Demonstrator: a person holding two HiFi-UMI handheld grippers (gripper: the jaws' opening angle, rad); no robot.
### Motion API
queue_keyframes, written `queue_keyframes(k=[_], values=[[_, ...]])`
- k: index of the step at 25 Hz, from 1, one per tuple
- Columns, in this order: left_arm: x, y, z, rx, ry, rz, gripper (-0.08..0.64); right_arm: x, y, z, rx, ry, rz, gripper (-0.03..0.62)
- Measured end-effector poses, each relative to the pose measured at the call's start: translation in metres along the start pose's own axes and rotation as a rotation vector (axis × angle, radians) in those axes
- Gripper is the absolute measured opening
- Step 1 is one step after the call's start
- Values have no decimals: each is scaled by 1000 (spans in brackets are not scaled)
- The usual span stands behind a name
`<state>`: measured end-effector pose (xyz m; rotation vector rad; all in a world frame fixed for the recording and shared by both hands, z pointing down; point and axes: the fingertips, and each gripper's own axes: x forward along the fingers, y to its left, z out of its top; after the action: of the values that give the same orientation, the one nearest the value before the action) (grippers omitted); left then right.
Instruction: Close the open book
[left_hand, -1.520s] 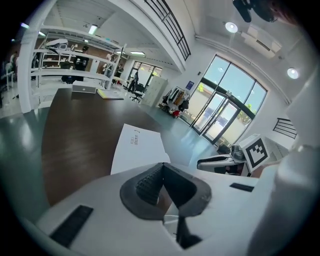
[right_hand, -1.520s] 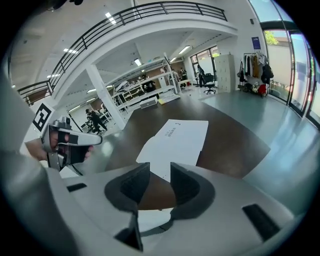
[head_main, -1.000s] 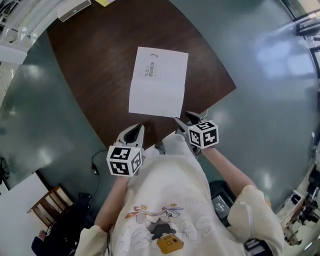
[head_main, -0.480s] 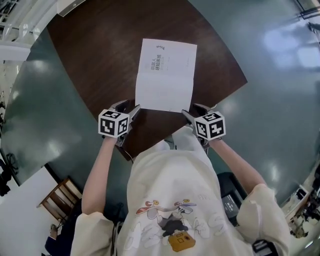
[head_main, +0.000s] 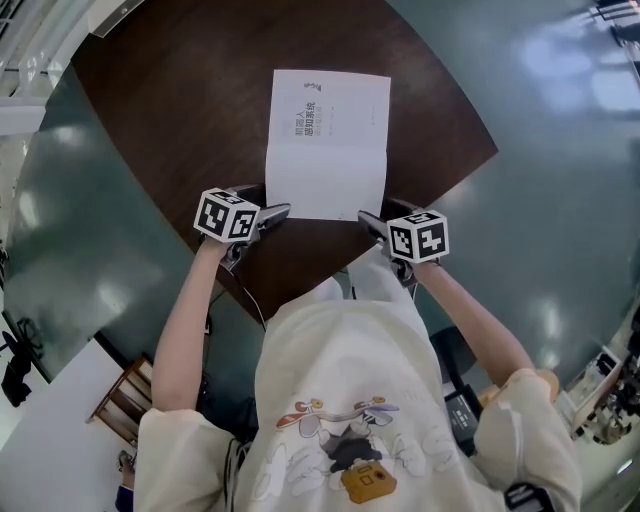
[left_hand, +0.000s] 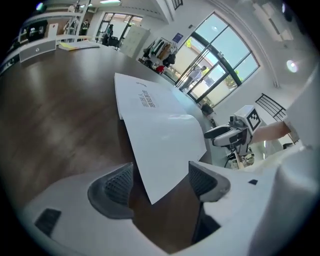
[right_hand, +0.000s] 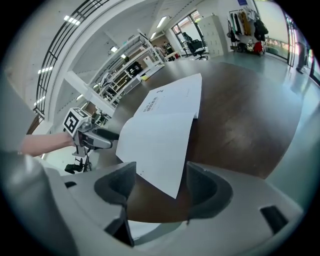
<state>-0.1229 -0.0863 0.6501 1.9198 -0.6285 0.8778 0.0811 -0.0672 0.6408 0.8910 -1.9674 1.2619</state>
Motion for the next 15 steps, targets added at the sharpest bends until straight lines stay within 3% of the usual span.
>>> queue_keyframes(k=[5,11,13,15], values=[[10,1,-7,-5,48,-42,344,12,3,-9,51,27,30,347],[13,-2,-9,8,50,-61,344,17,6,-12,59,20,13,350],[15,-4,-11,14,53,-69,344,16,2,-12,60,12,-13,299],[16,-7,-13,17,55,-82,344,11,-5,-11,71,2,-54,191]])
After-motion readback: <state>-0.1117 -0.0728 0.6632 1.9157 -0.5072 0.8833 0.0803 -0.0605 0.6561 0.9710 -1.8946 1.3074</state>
